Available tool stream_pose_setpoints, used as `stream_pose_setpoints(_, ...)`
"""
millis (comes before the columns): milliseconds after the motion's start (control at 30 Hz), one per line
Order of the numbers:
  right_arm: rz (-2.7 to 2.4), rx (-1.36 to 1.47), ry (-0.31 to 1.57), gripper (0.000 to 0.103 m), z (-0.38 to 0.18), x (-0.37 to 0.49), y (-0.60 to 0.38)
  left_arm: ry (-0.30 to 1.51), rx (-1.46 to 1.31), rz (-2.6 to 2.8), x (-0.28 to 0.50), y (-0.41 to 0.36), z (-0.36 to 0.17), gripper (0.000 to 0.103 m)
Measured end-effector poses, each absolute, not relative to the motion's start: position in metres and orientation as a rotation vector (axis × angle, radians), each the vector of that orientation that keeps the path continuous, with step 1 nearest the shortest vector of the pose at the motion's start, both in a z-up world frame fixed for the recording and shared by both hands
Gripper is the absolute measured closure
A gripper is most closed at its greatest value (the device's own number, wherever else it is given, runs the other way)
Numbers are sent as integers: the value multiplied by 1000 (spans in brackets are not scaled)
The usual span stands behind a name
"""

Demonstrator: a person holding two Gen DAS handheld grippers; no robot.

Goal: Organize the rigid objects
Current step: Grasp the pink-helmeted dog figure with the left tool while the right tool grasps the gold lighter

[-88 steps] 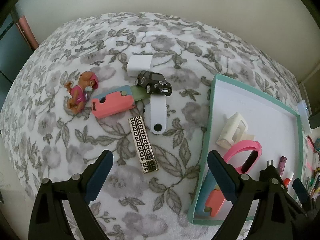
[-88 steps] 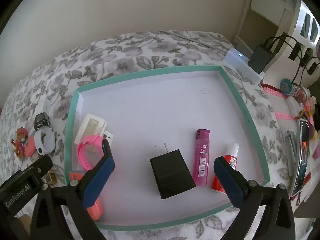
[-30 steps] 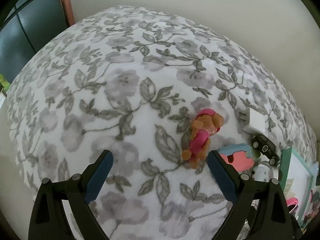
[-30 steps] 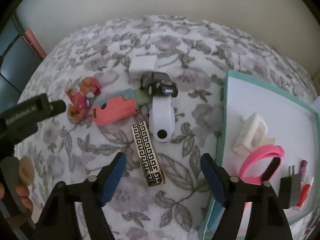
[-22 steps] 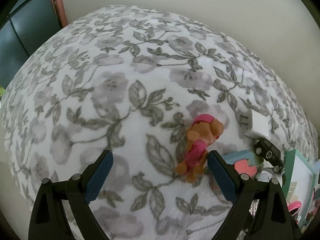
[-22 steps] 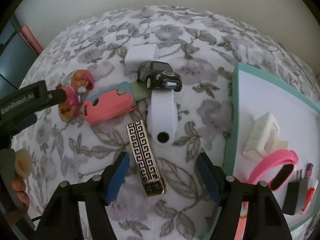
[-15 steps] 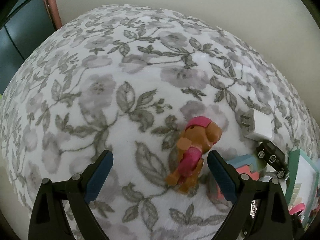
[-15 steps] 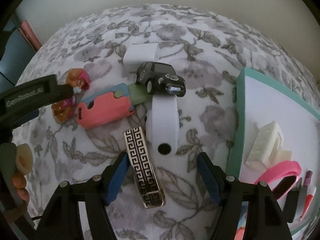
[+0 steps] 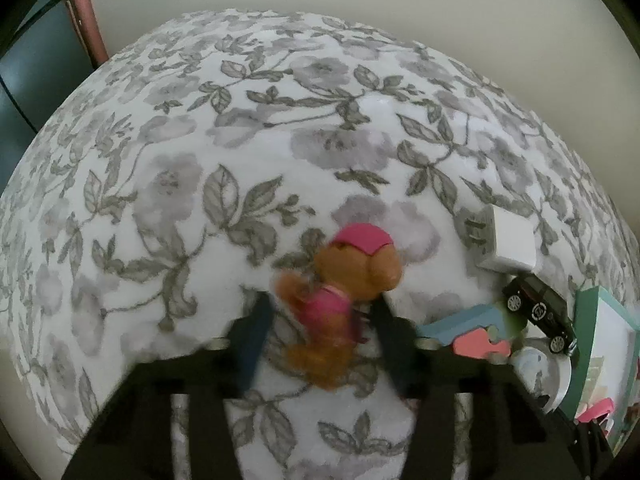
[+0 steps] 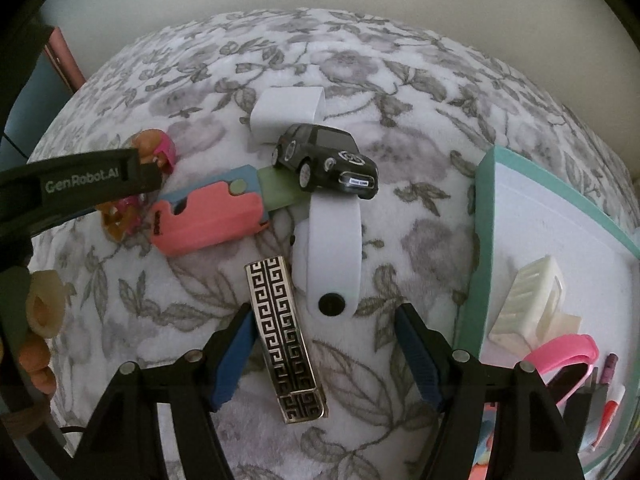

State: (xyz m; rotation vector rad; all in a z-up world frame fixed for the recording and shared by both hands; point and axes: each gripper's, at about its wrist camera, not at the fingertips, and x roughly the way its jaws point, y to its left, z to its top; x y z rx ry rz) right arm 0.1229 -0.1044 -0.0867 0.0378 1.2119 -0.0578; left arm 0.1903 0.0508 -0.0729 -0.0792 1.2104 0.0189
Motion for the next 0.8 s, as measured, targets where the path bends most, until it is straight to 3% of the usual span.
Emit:
stream_pose_setpoints(400, -37, 46, 1238, 71, -80, 107, -109, 1262, -38, 33, 171, 48, -72, 64)
stream_pose_setpoints(800, -36, 56, 1292, 81, -82, 76, -107, 1297, -5, 32, 140, 41, -71, 64)
